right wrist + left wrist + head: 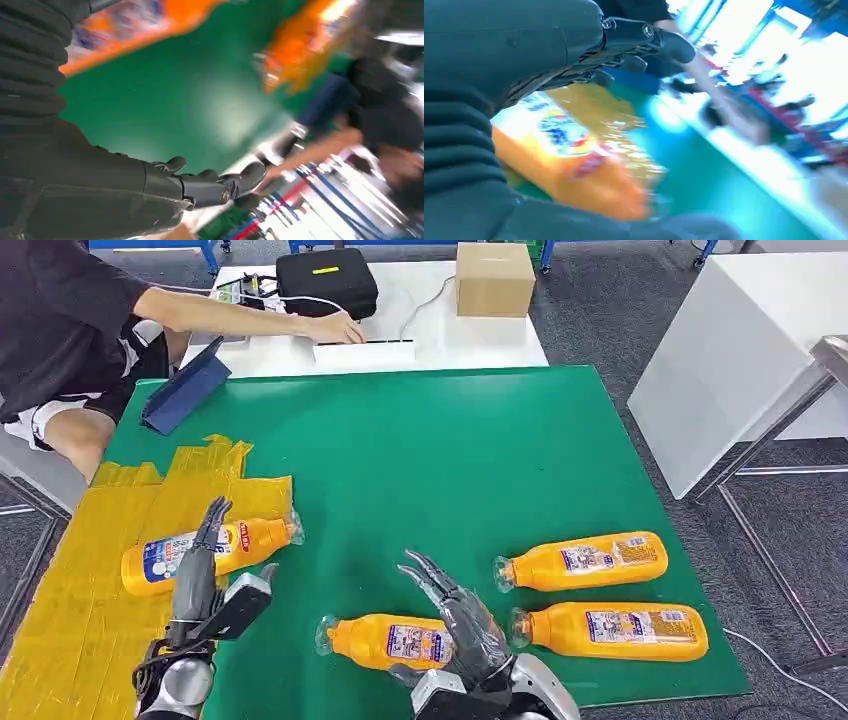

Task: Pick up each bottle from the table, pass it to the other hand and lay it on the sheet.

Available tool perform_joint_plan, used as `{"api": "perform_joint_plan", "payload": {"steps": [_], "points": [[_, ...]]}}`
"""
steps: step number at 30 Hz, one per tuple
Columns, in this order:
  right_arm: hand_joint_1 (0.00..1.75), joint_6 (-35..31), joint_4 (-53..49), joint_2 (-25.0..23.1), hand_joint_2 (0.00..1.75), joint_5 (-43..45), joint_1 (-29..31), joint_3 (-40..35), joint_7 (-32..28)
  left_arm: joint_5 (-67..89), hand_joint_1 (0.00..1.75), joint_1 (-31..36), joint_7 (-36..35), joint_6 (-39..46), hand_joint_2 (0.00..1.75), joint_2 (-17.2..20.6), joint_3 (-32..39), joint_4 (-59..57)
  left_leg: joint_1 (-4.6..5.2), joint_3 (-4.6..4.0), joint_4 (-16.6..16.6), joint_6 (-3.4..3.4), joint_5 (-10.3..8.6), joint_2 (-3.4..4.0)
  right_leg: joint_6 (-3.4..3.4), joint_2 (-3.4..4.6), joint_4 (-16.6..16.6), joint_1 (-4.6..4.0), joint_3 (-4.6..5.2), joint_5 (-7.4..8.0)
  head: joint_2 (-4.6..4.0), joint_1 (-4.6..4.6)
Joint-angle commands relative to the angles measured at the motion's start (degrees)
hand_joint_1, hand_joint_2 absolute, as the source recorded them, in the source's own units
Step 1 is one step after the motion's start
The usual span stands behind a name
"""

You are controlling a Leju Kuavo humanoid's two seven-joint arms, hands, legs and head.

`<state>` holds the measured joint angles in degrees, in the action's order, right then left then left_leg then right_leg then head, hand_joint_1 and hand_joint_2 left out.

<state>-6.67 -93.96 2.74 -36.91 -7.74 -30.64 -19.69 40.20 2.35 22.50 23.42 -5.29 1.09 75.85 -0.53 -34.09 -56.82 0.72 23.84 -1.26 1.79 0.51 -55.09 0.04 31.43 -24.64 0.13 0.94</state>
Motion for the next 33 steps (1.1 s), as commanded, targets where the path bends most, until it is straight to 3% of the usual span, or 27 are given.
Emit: {"api": "perform_joint_plan", "payload": {"steps": [1, 6, 10, 12, 22, 28, 33], "points": [[0.0, -3.2, -1.5, 12.5, 1.75, -3.3, -2.9, -7.9, 5.5, -11.8, 0.0, -4.4, 6.2, -6.3, 1.75, -1.3, -1.2, 13.3, -0.01, 0.14, 0.0, 0.01, 0.13, 0.05, 0.01, -0.08, 0.0, -0.02, -0.18, -0.12, 0.0, 0.02], [0.0, -5.2, -3.3, 17.4, 1.75, -10.7, -3.9, -10.9, 16.2, -17.3, 0.0, -5.9, 8.0, -8.7, 1.75, -2.2, 0.8, 15.6, 0.02, 0.3, -0.1, 0.03, 0.28, 0.15, 0.04, -0.06, 0.0, -0.02, -0.34, -0.24, 0.0, 0.02], [0.0, -5.6, -1.7, 19.1, 1.75, -13.8, -2.9, -13.0, 21.5, -17.6, 0.0, -5.9, 8.5, -9.7, 1.75, -2.7, 1.4, 14.9, 0.0, 0.26, 0.0, 0.04, 0.22, 0.14, 0.03, -0.06, 0.0, -0.03, -0.3, -0.18, 0.0, 0.04], [0.0, -4.6, 0.6, 18.7, 1.75, -20.0, -1.6, -13.4, 27.1, -17.5, 0.0, -6.0, 8.3, -10.3, 1.75, -3.0, 1.3, 15.2, 0.01, 0.27, 0.1, 0.03, 0.17, 0.17, 0.03, 0.0, 0.1, -0.01, -0.29, -0.12, 0.0, 0.02], [0.0, -3.9, 3.8, 16.9, 1.75, -22.9, 0.5, -14.0, 28.3, -17.3, 0.0, -6.3, 7.8, -10.6, 1.75, -3.3, 1.0, 15.8, -0.02, 0.23, 0.1, -0.02, 0.13, 0.14, -0.01, 0.0, 0.1, -0.04, -0.27, -0.09, 0.0, 0.02], [0.0, -2.8, 8.3, 12.8, 1.75, -29.6, 2.9, -12.1, 31.9, -16.9, 0.0, -7.5, 6.8, -10.7, 1.75, -3.9, 0.9, 16.8, -0.03, 0.18, 0.1, -0.01, 0.1, 0.25, 0.0, 0.13, 0.1, -0.04, -0.18, -0.02, 0.0, 0.02], [0.0, -1.3, 11.4, 11.4, 1.75, -30.8, 3.3, -10.5, 31.3, -16.4, 0.0, -7.4, 6.1, -10.7, 1.75, -4.2, 0.4, 16.4, -0.04, 0.22, 0.1, -0.01, 0.09, 0.17, 0.0, 0.02, 0.1, -0.06, -0.24, -0.04, 0.0, 0.0]]}}
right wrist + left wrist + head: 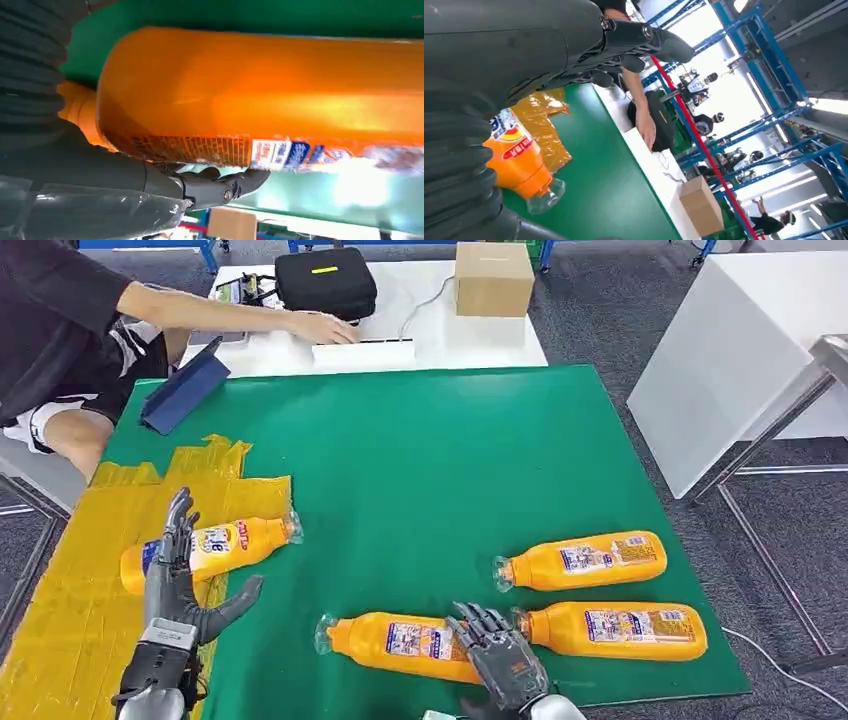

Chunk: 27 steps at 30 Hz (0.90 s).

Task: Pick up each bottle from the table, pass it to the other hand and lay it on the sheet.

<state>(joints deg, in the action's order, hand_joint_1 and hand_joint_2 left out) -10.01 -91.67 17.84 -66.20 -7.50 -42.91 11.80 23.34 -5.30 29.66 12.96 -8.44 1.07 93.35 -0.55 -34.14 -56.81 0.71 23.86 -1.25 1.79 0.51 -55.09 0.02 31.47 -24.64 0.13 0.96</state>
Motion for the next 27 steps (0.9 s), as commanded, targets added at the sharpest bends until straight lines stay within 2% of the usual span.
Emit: {"api": "perform_joint_plan", "payload": {"steps": [1, 8, 9, 10, 11, 13, 20, 22, 27], "points": [[0.0, 2.3, 9.8, -3.8, 1.75, -1.5, 3.3, 1.8, -0.5, 0.6, 0.0, 0.4, -1.1, -0.1, 1.75, -1.1, 0.3, -1.4, -0.01, 0.29, 0.1, 0.0, 0.09, 0.17, 0.0, 0.02, 0.1, -0.03, -0.3, -0.06, 0.0, 0.02], [0.02, 2.9, 10.9, -4.2, 1.75, -1.1, 3.7, 1.9, -1.1, 0.7, 0.0, 0.8, -1.3, -0.1, 1.75, -1.0, 0.0, -1.8, -0.01, 0.25, 0.1, 0.0, 0.04, 0.11, 0.0, -0.01, 0.1, -0.02, -0.23, -0.02, 0.0, 0.0], [0.17, 3.7, 11.8, -4.2, 1.75, -1.2, 4.1, 1.7, -1.3, 0.8, 0.0, 0.8, -1.4, 0.0, 1.75, -0.9, -0.3, -1.9, -0.01, 0.25, 0.1, 0.0, 0.03, 0.1, 0.0, -0.01, 0.1, -0.01, -0.22, -0.01, 0.0, 0.0], [0.54, 4.0, 12.8, -4.3, 1.75, -1.0, 4.5, 1.8, -1.4, 0.9, 0.0, 1.0, -1.5, 0.0, 1.75, -0.9, -0.6, -2.0, -0.01, 0.34, 0.1, 0.0, 0.06, 0.13, -0.01, -0.03, 0.1, -0.02, -0.32, -0.04, 0.0, 0.0], [1.15, 4.0, 13.6, -4.4, 1.75, -0.9, 4.8, 1.9, -1.5, 0.9, 0.0, 1.0, -1.5, 0.1, 1.75, -0.9, -0.8, -2.1, 0.0, 0.29, 0.1, 0.0, 0.02, 0.08, 0.0, -0.05, 0.1, -0.01, -0.27, -0.01, 0.0, 0.0], [1.71, 4.2, 14.8, -4.6, 1.75, -0.4, 5.3, 2.3, -2.0, 0.9, 0.0, 1.1, -1.6, 0.1, 1.75, -0.9, -1.2, -2.1, -0.01, 0.32, 0.1, 0.0, 0.02, 0.08, 0.0, -0.06, 0.1, -0.02, -0.29, -0.01, 0.0, 0.0], [1.75, 4.7, 15.4, -4.9, 1.75, 2.4, 5.7, 3.1, -5.3, 0.9, 0.0, 1.4, -1.8, 0.5, 1.75, -0.5, -1.8, -2.5, -0.02, 0.55, 0.1, 0.0, 0.04, 0.06, 0.0, -0.13, 0.1, -0.03, -0.42, -0.02, 0.0, 0.0], [1.75, 5.0, 15.6, -4.9, 1.75, 4.4, 5.9, 3.4, -7.2, 0.9, 0.0, 1.9, -1.8, 0.5, 1.75, -0.3, -2.1, -3.1, 0.0, 0.69, 0.1, 0.01, 0.16, 0.06, -0.08, -0.06, 0.1, 0.0, -0.04, -0.13, 0.0, 0.0], [1.75, 2.8, 15.4, -7.4, 1.75, 6.4, 6.2, 5.9, -9.8, 1.2, 0.0, 2.1, -1.9, 1.2, 1.75, 0.1, -3.1, -2.6, 0.0, 0.73, 0.1, 0.01, 0.15, 0.05, -0.08, -0.05, 0.1, -0.01, -0.1, -0.13, 0.0, 0.0]]}}
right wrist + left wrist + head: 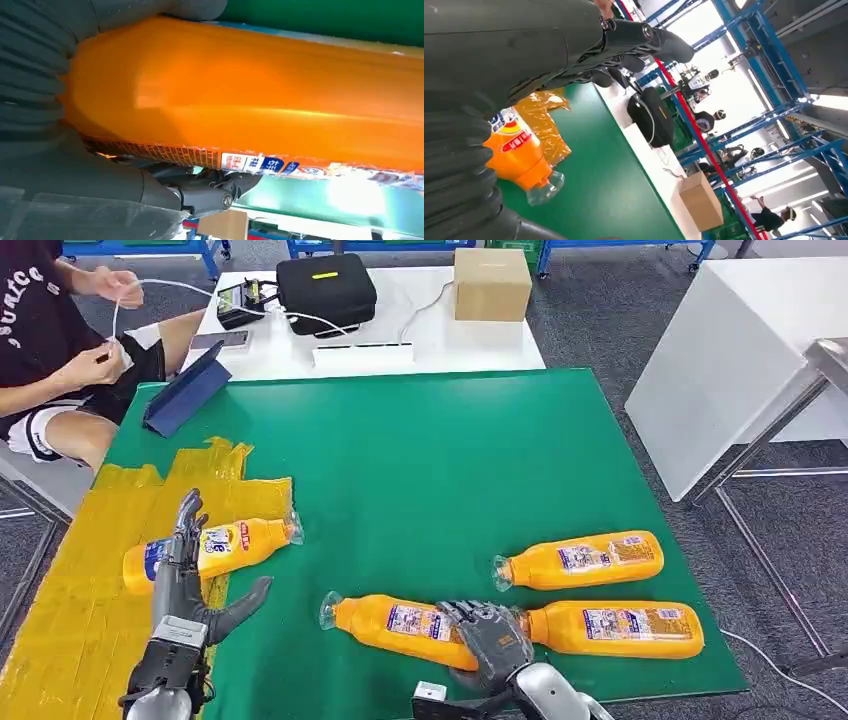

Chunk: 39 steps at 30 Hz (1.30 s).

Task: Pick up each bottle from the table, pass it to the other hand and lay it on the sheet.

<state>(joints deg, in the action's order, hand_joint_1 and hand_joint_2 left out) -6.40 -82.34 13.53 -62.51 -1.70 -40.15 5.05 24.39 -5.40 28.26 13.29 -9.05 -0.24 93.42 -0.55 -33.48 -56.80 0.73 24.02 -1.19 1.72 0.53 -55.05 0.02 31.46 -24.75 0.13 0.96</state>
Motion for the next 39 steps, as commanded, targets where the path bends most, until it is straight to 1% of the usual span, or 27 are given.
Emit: {"api": "perform_joint_plan", "payload": {"steps": [1, 2, 3, 4, 6, 7, 8, 9, 11, 13, 16, 19, 20, 21, 22, 24, 25, 26, 30, 33, 35, 39], "points": [[1.75, -1.6, 5.7, -4.1, 1.75, 4.1, 0.3, 4.1, -4.2, 0.0, 0.0, 2.0, -0.7, 0.4, 1.75, 0.8, -2.0, -2.4, -0.02, 0.09, 0.1, -0.02, 0.01, 0.05, -0.01, -0.08, 0.1, -0.03, -0.12, -0.02, 0.0, 0.0], [1.75, -2.1, 5.0, -5.1, 1.75, 4.6, 0.2, 4.8, -4.7, -1.4, 0.0, 1.6, -0.9, -1.2, 1.75, 1.0, -2.2, -2.0, -0.01, 0.02, 0.1, -0.02, -0.01, 0.09, -0.05, -0.01, 0.1, -0.02, -0.26, 0.07, 0.0, 0.0], [1.75, -2.1, 4.6, -5.2, 1.75, 4.6, 0.2, 4.8, -4.7, -1.5, 0.0, 1.4, -0.9, -1.3, 1.75, 1.0, -2.2, -1.7, -0.01, 0.08, 0.1, -0.02, 0.02, 0.11, -0.04, 0.0, 0.1, -0.02, -0.62, 0.05, 0.0, 0.0], [1.75, -2.1, 4.6, -5.2, 1.75, 4.6, 0.2, 4.8, -4.7, -1.5, 0.0, 1.4, -0.9, -1.3, 1.75, 1.0, -2.2, -1.7, -0.02, 0.13, 0.1, -0.02, 0.02, 0.11, -0.04, -0.01, 0.1, -0.03, -0.66, 0.02, 0.0, 0.0], [1.75, -4.4, 3.1, -7.2, 1.75, 7.5, -0.5, 6.5, -8.3, -7.7, 0.0, 0.7, -1.0, -7.6, 1.75, 1.3, -2.2, -1.0, 0.0, 0.08, 0.1, -0.01, -0.01, 0.04, -0.03, -0.06, 0.1, -0.02, -0.62, 0.03, 0.0, 0.0], [1.75, -5.9, 1.8, -9.3, 1.75, 11.1, -0.8, 8.2, -11.7, -12.2, 0.0, 0.1, -2.0, -12.6, 1.75, 1.7, -2.3, -1.0, -0.03, 0.1, 0.1, -0.02, 0.02, 0.09, -0.04, -0.05, 0.1, -0.05, -0.63, 0.01, 0.0, 0.0], [1.75, -8.7, 0.4, -12.3, 1.75, 12.8, -0.7, 10.3, -14.5, -13.8, 0.0, -0.6, -2.9, -15.3, 1.75, 2.1, -2.5, -1.5, -0.01, 0.07, 0.0, -0.02, 0.02, 0.13, -0.05, 0.02, 0.0, -0.04, -0.58, 0.02, 0.0, 0.0], [1.75, -10.3, -0.6, -14.3, 1.75, 13.9, -0.6, 11.7, -16.4, -14.2, 0.0, -0.9, -3.1, -16.2, 1.75, 2.0, -2.7, -1.8, 0.01, 0.03, 0.0, -0.02, 0.02, 0.18, -0.05, 0.09, 0.0, -0.02, -0.51, 0.04, 0.0, 0.0], [1.75, -11.5, -2.4, -17.8, 1.75, 18.6, -0.3, 14.2, -20.1, -14.3, 0.0, -1.1, -3.2, -17.2, 1.75, 2.0, -4.0, -2.9, -0.01, -0.08, 0.0, -0.04, 0.04, 0.3, -0.07, 0.18, 0.0, -0.03, -0.4, 0.02, 0.0, -0.02], [1.75, -13.5, -2.5, -19.3, 1.75, 18.9, 0.2, 15.3, -22.4, -18.0, 0.0, -0.8, -3.5, -21.2, 1.75, 2.5, -5.7, -4.0, 0.01, -0.19, 0.0, -0.04, -0.02, 0.16, -0.05, 0.11, -0.1, -0.03, -0.33, 0.05, 0.0, 0.02], [1.75, -13.4, -2.5, -19.3, 1.75, 18.9, 0.4, 15.4, -22.3, -17.9, 0.0, -0.7, -3.5, -21.1, 1.75, 2.3, -5.8, -4.1, -0.04, -0.16, 0.0, -0.02, -0.03, 0.02, -0.04, -0.03, 0.0, -0.03, -0.4, -0.02, 0.0, 0.0], [1.75, -13.7, -2.4, -19.1, 1.75, 19.0, 0.1, 15.5, -22.7, -17.9, 0.0, -0.6, -3.5, -21.1, 1.75, 2.4, -5.8, -4.1, -0.04, -0.11, 0.1, -0.01, 0.03, 0.13, -0.05, 0.02, 0.0, -0.05, -0.5, -0.07, 0.0, 0.0], [1.75, -14.7, -1.6, -19.5, 1.75, 19.5, 0.3, 15.8, -24.1, -21.8, 0.0, -0.4, -3.7, -25.5, 1.75, 3.5, -6.7, -4.7, -0.02, -0.23, 0.1, -0.01, -0.02, 0.07, -0.05, 0.0, 0.0, -0.02, -0.4, -0.04, 0.0, 0.0], [1.75, -15.6, -0.8, -20.1, 1.75, 19.6, 0.8, 16.1, -24.9, -22.4, 0.0, -0.6, -3.4, -26.3, 1.75, 3.9, -7.0, -5.0, -0.03, -0.27, 0.0, -0.02, -0.02, 0.06, -0.06, 0.01, 0.0, -0.04, -0.35, -0.02, 0.0, 0.0], [1.75, -16.5, -0.4, -20.9, 1.75, 19.7, 1.0, 16.5, -25.4, -21.9, 0.0, -0.6, -2.9, -25.9, 1.75, 3.7, -7.3, -5.2, -0.03, -0.17, 0.1, -0.03, 0.02, 0.12, -0.07, 0.01, 0.0, -0.06, -0.45, -0.05, 0.0, 0.0], [1.75, -16.5, 0.2, -21.4, 1.75, 19.8, 1.3, 16.5, -25.4, -22.3, 0.0, -0.6, -2.9, -26.1, 1.75, 3.5, -7.5, -5.5, 0.0, -0.31, 0.1, -0.02, -0.03, 0.04, -0.07, 0.01, 0.0, -0.02, -0.31, -0.02, 0.0, -0.02], [1.75, -16.5, 0.7, -21.5, 1.75, 19.9, 1.5, 16.6, -25.4, -22.4, 0.0, -0.6, -2.9, -26.2, 1.75, 3.6, -7.6, -5.6, 0.0, -0.19, 0.1, -0.03, 0.02, 0.11, -0.08, 0.01, 0.0, -0.03, -0.43, -0.06, 0.0, 0.0], [1.75, -16.7, 1.5, -21.8, 1.75, 20.0, 1.7, 16.8, -25.4, -22.7, 0.0, -0.6, -2.9, -26.1, 1.75, 3.6, -7.5, -5.6, -0.01, -0.29, 0.1, -0.03, -0.02, 0.08, -0.08, 0.04, 0.0, -0.04, -0.34, -0.01, 0.0, 0.0], [1.75, -17.5, 2.7, -22.6, 1.75, 21.4, 2.3, 17.1, -26.5, -24.1, 0.0, -0.6, -3.6, -26.7, 1.75, 3.8, -7.2, -5.8, -0.03, -0.16, 0.1, -0.04, 0.02, 0.12, -0.09, 0.0, 0.1, -0.05, -0.47, -0.06, 0.0, -0.02], [1.75, -16.7, 3.9, -23.0, 1.75, 21.7, 3.2, 16.2, -26.9, -25.8, 0.0, 0.0, -4.1, -28.2, 1.75, 4.0, -7.8, -6.6, -0.04, -0.32, 0.1, -0.03, -0.03, 0.06, -0.07, 0.03, 0.0, -0.04, -0.3, 0.0, 0.0, 0.0], [1.75, -16.8, 4.2, -23.4, 1.75, 21.6, 3.3, 16.0, -26.8, -25.8, 0.0, 0.2, -4.1, -28.2, 1.75, 4.0, -7.9, -6.7, -0.04, -0.24, 0.1, -0.03, -0.01, 0.11, -0.07, 0.03, 0.0, -0.05, -0.38, -0.02, 0.0, 0.0], [1.75, -14.9, 9.1, -24.7, 1.75, 21.4, 5.5, 12.1, -27.7, -27.5, 0.0, 2.0, -4.6, -29.5, 1.75, 4.2, -8.9, -8.4, -0.05, -0.24, 0.1, -0.02, -0.02, 0.11, -0.07, 0.03, 0.1, -0.06, -0.37, -0.01, 0.0, 0.0]]}}
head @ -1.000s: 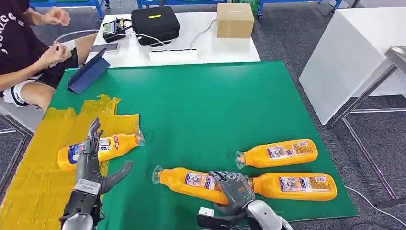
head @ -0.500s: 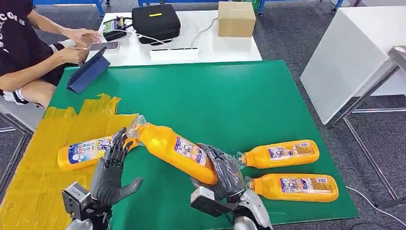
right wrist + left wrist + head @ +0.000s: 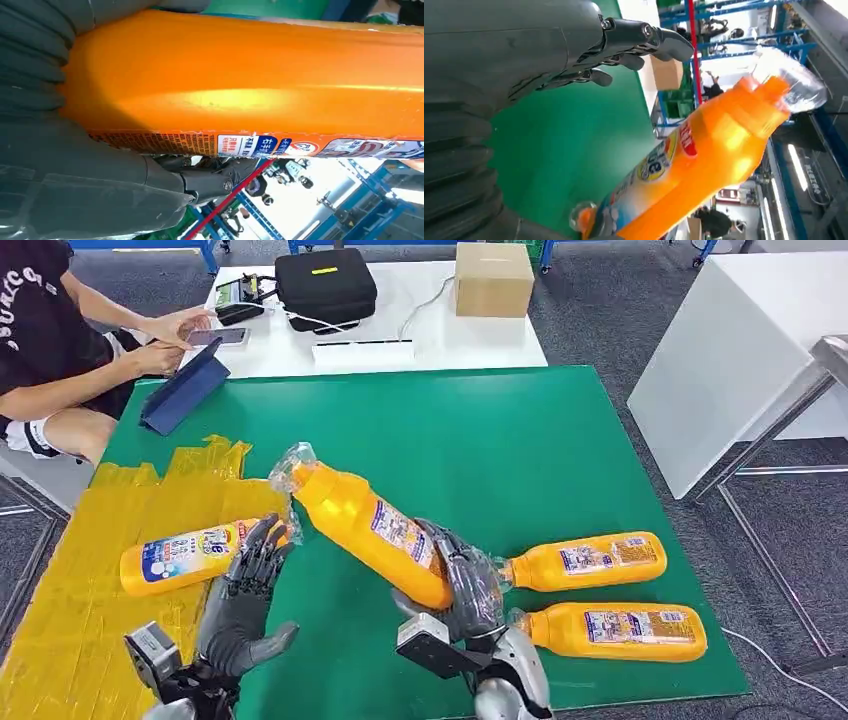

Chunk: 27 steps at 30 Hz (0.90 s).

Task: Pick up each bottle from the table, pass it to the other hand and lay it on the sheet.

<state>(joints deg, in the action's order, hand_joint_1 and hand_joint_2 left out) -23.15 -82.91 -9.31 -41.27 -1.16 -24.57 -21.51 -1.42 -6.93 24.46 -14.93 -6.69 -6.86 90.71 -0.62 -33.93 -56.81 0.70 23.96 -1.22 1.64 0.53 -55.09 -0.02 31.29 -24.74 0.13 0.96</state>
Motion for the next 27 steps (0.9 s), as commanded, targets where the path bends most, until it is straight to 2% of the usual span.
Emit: {"api": "perform_joint_plan", "payload": {"steps": [1, 3, 6, 12, 15, 27], "points": [[1.75, 1.1, 10.5, -2.3, 1.75, -0.2, 5.0, -3.9, -1.2, -1.8, 0.0, 3.9, -0.8, -1.2, 1.75, 1.7, -2.4, -6.0, 0.0, 0.15, 0.1, -0.01, 0.02, 0.1, 0.0, 0.02, 0.1, -0.01, -0.14, -0.01, 0.0, 0.0], [1.75, 1.1, 10.5, -2.3, 1.75, -0.2, 5.0, -3.9, -1.2, -1.8, 0.0, 3.9, -0.8, -1.2, 1.75, 1.7, -2.4, -6.0, 0.0, 0.26, 0.1, -0.01, 0.05, 0.17, 0.0, 0.03, 0.1, -0.01, -0.25, -0.03, 0.0, 0.0], [1.75, 2.2, 14.0, -3.1, 1.75, -0.7, 6.2, -8.1, -1.8, -2.7, 0.0, 5.1, -1.3, -1.3, 1.75, 1.9, -2.7, -7.3, 0.01, 0.17, 0.1, -0.01, 0.02, 0.11, 0.0, 0.02, 0.1, -0.01, -0.17, -0.01, 0.0, 0.0], [1.75, 0.1, 18.8, -5.0, 1.75, -3.6, 7.0, -15.6, -2.9, -5.3, 0.0, 6.6, -1.7, -1.7, 1.75, 2.0, -2.1, -9.8, -0.01, 0.3, 0.1, -0.04, 0.08, 0.22, -0.02, 0.08, 0.1, -0.03, -0.28, -0.06, 0.0, -0.02], [1.75, 0.1, 18.8, -5.0, 1.75, -3.7, 7.0, -16.0, -2.9, -5.7, 0.0, 6.6, -1.7, -1.9, 1.75, 2.0, -2.0, -10.0, 0.01, 0.19, 0.1, -0.01, 0.03, 0.04, -0.01, -0.06, 0.1, -0.01, -0.19, -0.05, 0.0, 0.0], [1.75, -1.6, 21.4, -4.3, 1.75, -6.0, 7.7, -20.9, -1.6, -12.0, 0.0, 6.6, -1.3, -5.3, 1.75, 2.3, -0.8, -10.2, -0.02, 0.14, 0.1, -0.04, 0.05, 0.09, -0.02, -0.02, 0.1, -0.02, -0.14, -0.06, 0.0, -0.02]]}}
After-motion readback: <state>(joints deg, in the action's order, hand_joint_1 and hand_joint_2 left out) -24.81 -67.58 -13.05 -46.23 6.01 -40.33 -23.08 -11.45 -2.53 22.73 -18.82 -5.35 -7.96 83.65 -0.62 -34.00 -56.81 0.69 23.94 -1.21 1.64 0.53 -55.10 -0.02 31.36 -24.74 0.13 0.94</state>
